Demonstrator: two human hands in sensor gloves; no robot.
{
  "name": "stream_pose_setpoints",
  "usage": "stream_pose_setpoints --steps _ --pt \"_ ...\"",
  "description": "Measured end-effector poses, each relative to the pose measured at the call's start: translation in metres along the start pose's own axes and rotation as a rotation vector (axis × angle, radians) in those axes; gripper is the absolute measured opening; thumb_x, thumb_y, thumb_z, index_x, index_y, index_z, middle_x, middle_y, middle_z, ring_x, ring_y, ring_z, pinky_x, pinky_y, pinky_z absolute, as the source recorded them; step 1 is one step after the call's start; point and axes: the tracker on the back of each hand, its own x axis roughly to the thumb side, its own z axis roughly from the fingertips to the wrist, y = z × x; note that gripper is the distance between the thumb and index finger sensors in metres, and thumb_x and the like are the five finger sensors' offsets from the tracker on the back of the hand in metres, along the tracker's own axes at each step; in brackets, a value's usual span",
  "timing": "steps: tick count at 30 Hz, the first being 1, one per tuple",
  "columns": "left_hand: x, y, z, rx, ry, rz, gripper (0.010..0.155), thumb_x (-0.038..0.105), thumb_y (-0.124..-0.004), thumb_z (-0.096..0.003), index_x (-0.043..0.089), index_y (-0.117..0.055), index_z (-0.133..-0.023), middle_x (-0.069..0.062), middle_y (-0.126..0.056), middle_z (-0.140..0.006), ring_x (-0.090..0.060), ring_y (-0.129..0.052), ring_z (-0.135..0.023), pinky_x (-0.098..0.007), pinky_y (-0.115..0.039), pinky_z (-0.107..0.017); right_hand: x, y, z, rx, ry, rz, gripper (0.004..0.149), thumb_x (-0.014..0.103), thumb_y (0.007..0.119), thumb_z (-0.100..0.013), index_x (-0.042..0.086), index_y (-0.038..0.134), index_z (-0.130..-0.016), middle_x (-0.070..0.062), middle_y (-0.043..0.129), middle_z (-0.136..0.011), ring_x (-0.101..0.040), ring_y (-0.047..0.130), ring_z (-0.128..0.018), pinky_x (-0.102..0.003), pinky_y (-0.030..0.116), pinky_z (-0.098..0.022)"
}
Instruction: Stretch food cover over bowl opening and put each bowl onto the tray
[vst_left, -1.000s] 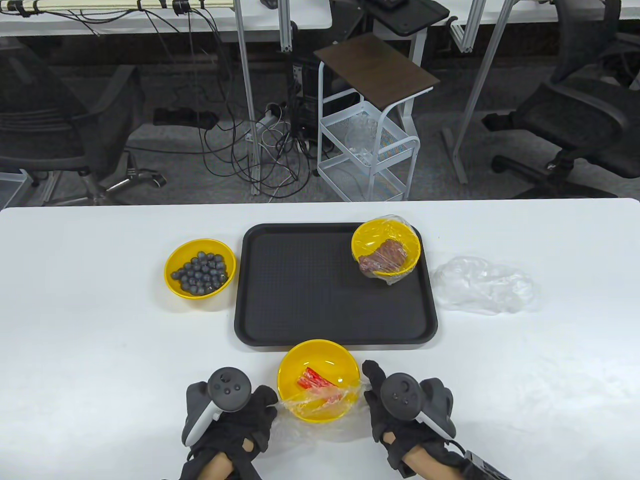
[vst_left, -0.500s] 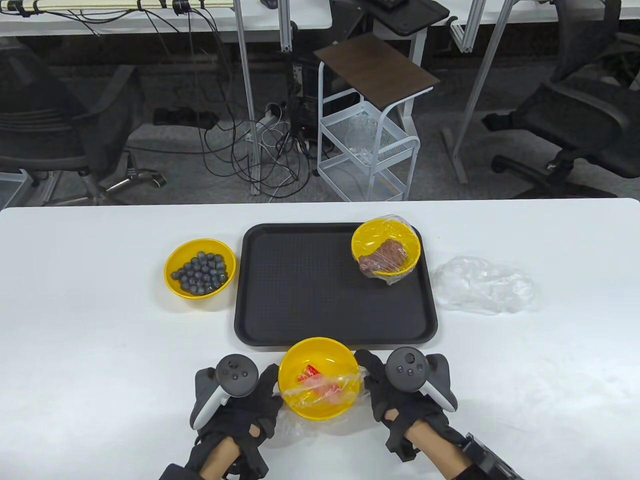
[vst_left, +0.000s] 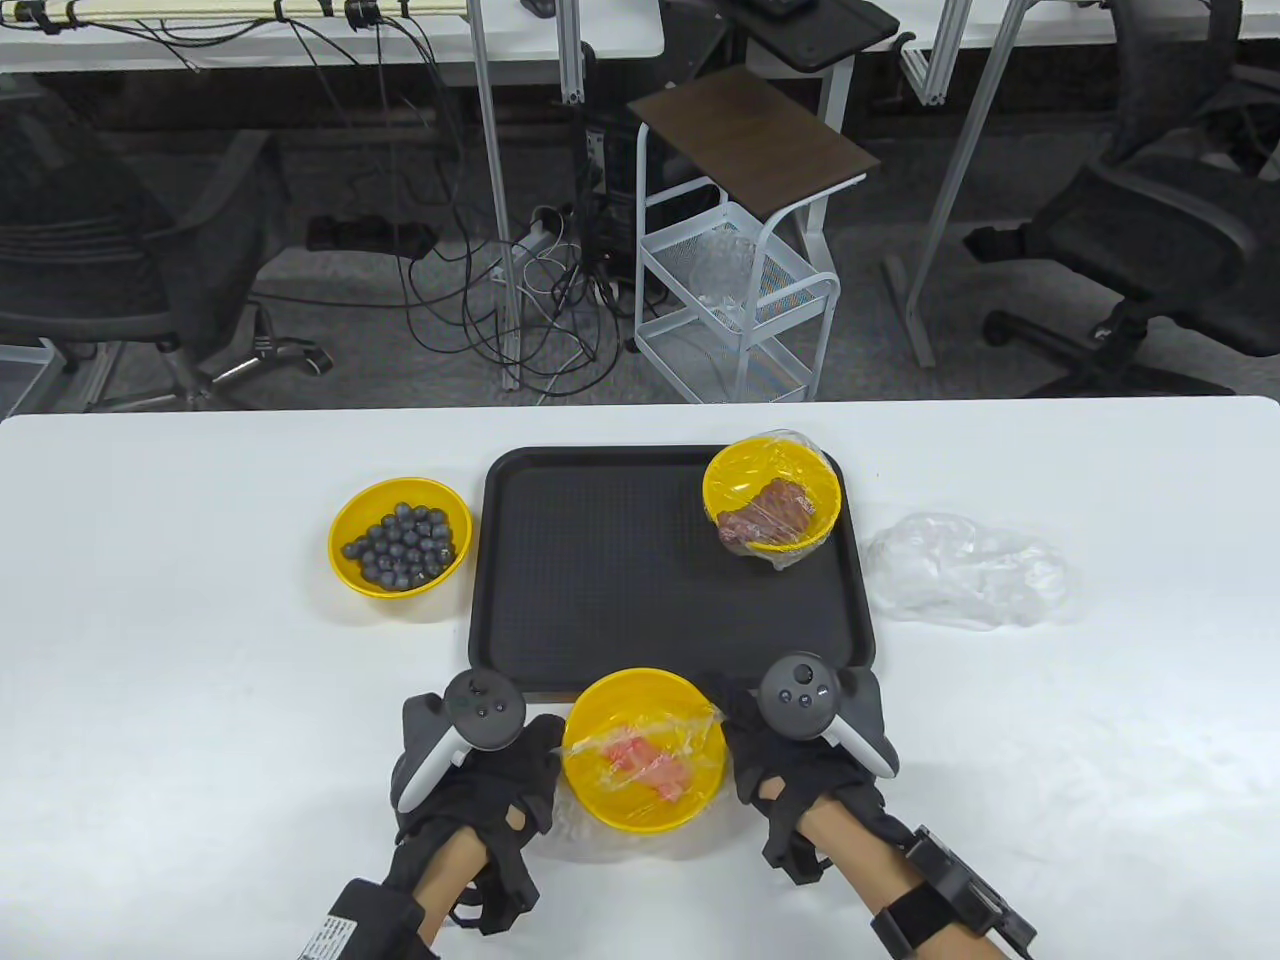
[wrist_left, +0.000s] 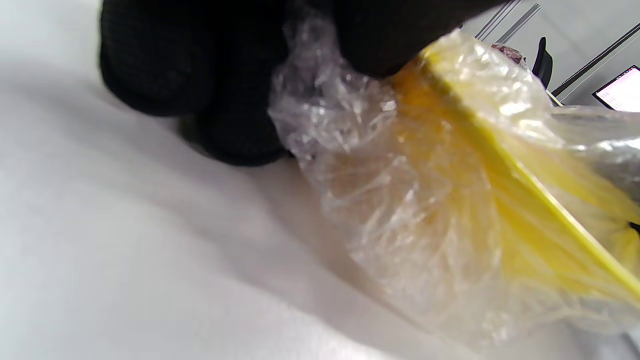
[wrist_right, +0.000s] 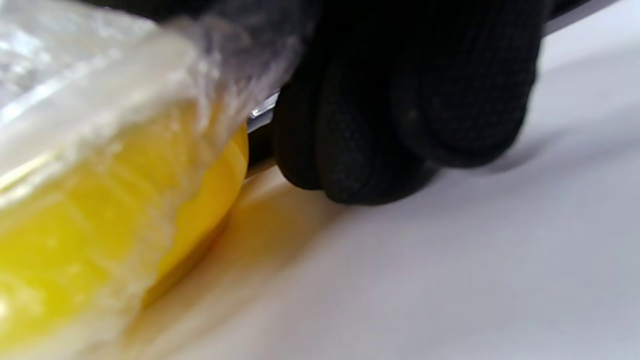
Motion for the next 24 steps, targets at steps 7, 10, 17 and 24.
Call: stream_pose_setpoints --steps 7,10,17,24 --pt "0.007 0.002 -0.018 -0.085 0.006 0.044 0.044 0.034 -0.075 -0.0511 0.033 -0.085 -0.094 -0.002 -0.101 -0.077 -0.033 -0.104 -0.059 -0.048 -0.089 -0.048 0.000 0.000 -0.006 0.032 -0.013 -0.060 0.048 0.023 0.075 -0.048 0.026 0.082 -0.095 -0.011 0.098 -0.075 -0.034 0.104 -0.048 -0.042 0.091 -0.029" --pt "0.009 0.003 -0.022 -0.068 0.019 0.044 0.044 0.035 -0.075 -0.0509 0.031 -0.084 -0.094 -0.001 -0.101 -0.076 -0.032 -0.104 -0.058 -0.048 -0.089 -0.047 -0.003 0.000 -0.008 0.046 0.002 -0.087 0.048 0.025 0.075 -0.048 0.022 0.082 -0.095 -0.010 0.100 -0.073 -0.032 0.106 -0.046 -0.040 0.092 -0.028" --pt "0.005 0.003 -0.029 -0.078 0.086 0.110 0.045 0.038 -0.076 -0.0504 0.023 -0.084 -0.092 0.000 -0.104 -0.069 -0.031 -0.107 -0.051 -0.046 -0.091 -0.042 -0.013 0.002 -0.012 0.065 0.050 -0.203 0.048 0.027 0.078 -0.047 0.009 0.083 -0.090 -0.009 0.104 -0.064 -0.027 0.110 -0.037 -0.037 0.094 -0.022" --pt "0.009 0.006 -0.033 -0.093 0.135 0.073 0.045 0.042 -0.077 -0.0497 0.022 -0.086 -0.089 0.001 -0.106 -0.065 -0.030 -0.108 -0.046 -0.045 -0.092 -0.038 -0.013 0.003 -0.013 0.047 0.090 -0.205 0.048 0.031 0.080 -0.046 0.006 0.086 -0.086 -0.007 0.108 -0.058 -0.025 0.112 -0.030 -0.035 0.095 -0.017"
